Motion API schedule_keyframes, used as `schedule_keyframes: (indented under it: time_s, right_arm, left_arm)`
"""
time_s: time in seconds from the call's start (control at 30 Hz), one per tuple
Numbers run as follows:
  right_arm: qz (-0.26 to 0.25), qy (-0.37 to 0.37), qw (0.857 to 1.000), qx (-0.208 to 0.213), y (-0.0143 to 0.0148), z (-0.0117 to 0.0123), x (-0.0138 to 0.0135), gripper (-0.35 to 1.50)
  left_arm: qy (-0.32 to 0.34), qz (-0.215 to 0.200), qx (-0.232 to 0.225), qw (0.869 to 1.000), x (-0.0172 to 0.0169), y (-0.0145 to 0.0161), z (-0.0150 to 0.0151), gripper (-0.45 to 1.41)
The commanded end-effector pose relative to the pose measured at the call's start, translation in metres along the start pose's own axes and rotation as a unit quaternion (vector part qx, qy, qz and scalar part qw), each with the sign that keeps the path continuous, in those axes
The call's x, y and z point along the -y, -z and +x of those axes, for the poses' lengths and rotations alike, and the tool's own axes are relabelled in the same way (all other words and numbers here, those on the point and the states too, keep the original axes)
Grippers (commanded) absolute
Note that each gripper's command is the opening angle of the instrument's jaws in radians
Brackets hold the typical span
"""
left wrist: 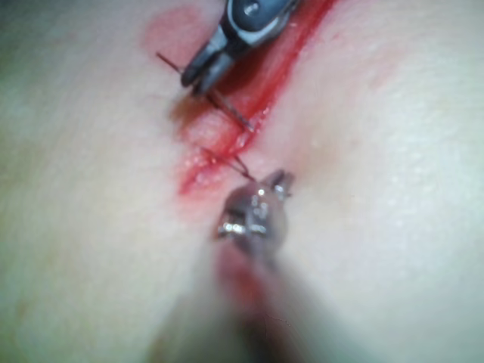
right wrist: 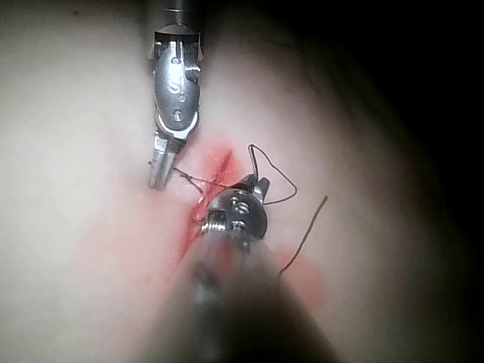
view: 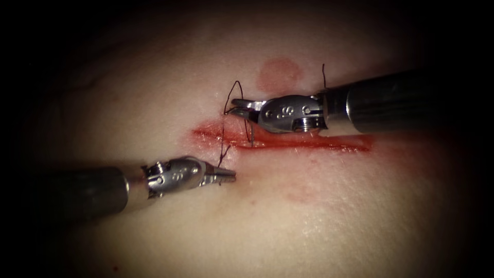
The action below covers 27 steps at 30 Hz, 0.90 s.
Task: Wound Closure
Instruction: Use the right gripper to push the needle through the bottom half of the cut.
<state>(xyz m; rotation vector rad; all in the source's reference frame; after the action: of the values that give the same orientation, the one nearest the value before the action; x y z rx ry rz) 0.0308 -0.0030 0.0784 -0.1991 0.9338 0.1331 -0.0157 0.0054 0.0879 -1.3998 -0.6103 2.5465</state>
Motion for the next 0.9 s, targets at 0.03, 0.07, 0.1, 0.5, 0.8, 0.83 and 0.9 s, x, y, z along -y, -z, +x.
schedule_keyframes:
  time_s: [0.03, 0.07, 0.1, 0.5, 0.8, 0.83, 0.9]
  right_arm:
    - [0.001, -0.006, 1.0, -0.001, -0.0007, -0.0003, 0.0008, -0.35]
    - [0.001, -0.009, 1.0, -0.001, -0.0008, -0.0004, 0.0009, -0.35]
    - [0.001, -0.011, 1.0, -0.001, -0.0008, -0.0004, 0.0009, -0.35]
    - [0.001, -0.078, 0.997, -0.006, -0.0003, -0.0002, 0.0007, -0.35]
    - [0.004, -0.143, 0.99, -0.012, 0.0, 0.0005, 0.0001, -0.35]
    - [0.004, -0.152, 0.988, -0.012, 0.0, 0.0006, 0.0002, -0.35]
    - [0.004, -0.16, 0.987, -0.013, 0.0001, 0.0007, 0.0003, -0.35]
  left_arm:
    - [0.0, -0.001, 0.0, 1.0, 0.0, -0.0009, -0.0003, -0.35]
    - [0.0, -0.001, 0.0, 1.0, 0.0, -0.0009, -0.0003, -0.35]
    - [0.0, -0.001, 0.0, 1.0, -0.0001, -0.0009, -0.0004, -0.35]
    - [0.001, 0.001, 0.0, 1.0, -0.0003, -0.0014, -0.0008, -0.35]
    - [0.004, 0.003, 0.001, 1.0, -0.0003, -0.002, -0.0015, -0.35]
    - [0.004, 0.003, 0.001, 1.0, -0.0003, -0.002, -0.0015, -0.35]
    - [0.004, 0.003, 0.001, 1.0, -0.0003, -0.002, -0.0015, -0.35]
